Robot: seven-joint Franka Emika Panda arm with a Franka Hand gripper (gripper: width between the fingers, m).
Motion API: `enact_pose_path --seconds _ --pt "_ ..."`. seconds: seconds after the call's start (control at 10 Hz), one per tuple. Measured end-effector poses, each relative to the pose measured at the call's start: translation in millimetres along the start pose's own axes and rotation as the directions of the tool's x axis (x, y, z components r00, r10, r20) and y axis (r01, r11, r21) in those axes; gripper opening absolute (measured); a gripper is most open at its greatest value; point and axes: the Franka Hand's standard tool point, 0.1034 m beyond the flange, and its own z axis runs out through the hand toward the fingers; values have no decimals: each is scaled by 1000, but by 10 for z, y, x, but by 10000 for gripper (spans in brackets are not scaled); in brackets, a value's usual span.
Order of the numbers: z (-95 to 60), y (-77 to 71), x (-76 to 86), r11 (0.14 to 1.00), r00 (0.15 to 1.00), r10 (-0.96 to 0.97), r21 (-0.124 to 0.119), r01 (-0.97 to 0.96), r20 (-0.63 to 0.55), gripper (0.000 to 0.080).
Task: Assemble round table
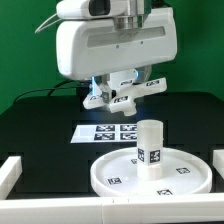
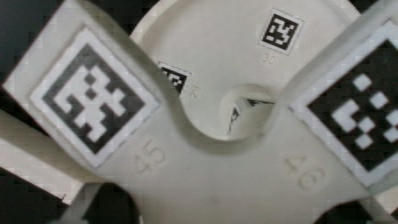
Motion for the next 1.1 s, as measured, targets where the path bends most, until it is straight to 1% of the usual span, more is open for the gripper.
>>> enact_pose_path --seconds 0.1,0.2,0.3,0.4,0.5,0.7,0.8,0.9,1.0,1.1 --pt "4 -6 1 1000 1000 -1 1 1 1 453" --pt "-8 4 27 999 999 -32 -21 32 -6 453" --pt "-42 -55 146 986 990 -141 -96 139 -15 453" --pt "-34 -184 243 965 974 -226 -141 223 -5 453" --pt "-2 -222 237 968 977 -214 -138 211 -12 453" --pt "2 -204 227 968 977 -211 -137 208 -10 453" --pt "15 -211 233 965 975 -224 -145 219 -15 453" --pt "62 -247 227 958 969 -247 -161 239 -29 453" --pt "104 -274 209 951 963 -266 -170 257 -33 453" --pt "142 -284 195 947 959 -280 -174 270 -34 453"
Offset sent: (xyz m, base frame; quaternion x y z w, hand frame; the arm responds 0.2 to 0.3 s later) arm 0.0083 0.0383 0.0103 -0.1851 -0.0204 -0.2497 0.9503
